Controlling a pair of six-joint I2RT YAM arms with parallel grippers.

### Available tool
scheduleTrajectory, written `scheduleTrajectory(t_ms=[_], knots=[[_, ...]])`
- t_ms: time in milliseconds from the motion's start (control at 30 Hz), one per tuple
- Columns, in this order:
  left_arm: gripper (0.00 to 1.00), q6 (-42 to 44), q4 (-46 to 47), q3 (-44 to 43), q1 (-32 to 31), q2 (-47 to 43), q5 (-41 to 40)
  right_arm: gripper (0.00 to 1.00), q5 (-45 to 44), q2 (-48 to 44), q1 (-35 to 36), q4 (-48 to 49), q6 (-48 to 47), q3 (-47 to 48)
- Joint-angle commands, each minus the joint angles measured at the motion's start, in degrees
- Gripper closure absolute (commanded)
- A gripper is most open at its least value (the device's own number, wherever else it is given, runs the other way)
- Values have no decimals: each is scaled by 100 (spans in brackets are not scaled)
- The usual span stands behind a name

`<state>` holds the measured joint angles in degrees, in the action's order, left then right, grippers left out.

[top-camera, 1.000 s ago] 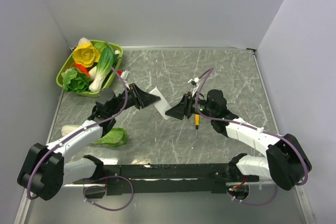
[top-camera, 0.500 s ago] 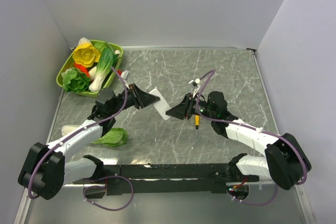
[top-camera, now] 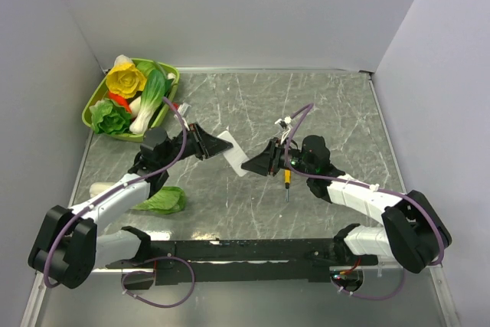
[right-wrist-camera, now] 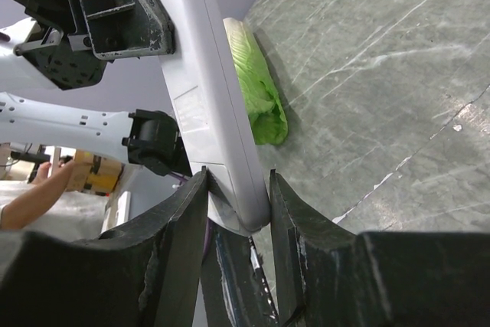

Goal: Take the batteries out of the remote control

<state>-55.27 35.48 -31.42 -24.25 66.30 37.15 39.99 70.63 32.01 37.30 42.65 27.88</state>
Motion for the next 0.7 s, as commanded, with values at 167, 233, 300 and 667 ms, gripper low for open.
scheduleTrajectory(t_ms=[167, 233, 300, 667], knots=[[99, 68, 389, -224, 324, 49, -269, 55, -27, 144, -81, -197, -38, -151], [99, 95, 372, -224, 351, 41, -278, 50, -35, 144, -98, -249, -20, -151], [99, 121, 328, -224, 360, 23, -313, 51, -87, 144, -90, -363, -55, -116], [99, -317, 872, 179, 368, 32, -418, 11, -70, 170, -134, 696, 856, -230]])
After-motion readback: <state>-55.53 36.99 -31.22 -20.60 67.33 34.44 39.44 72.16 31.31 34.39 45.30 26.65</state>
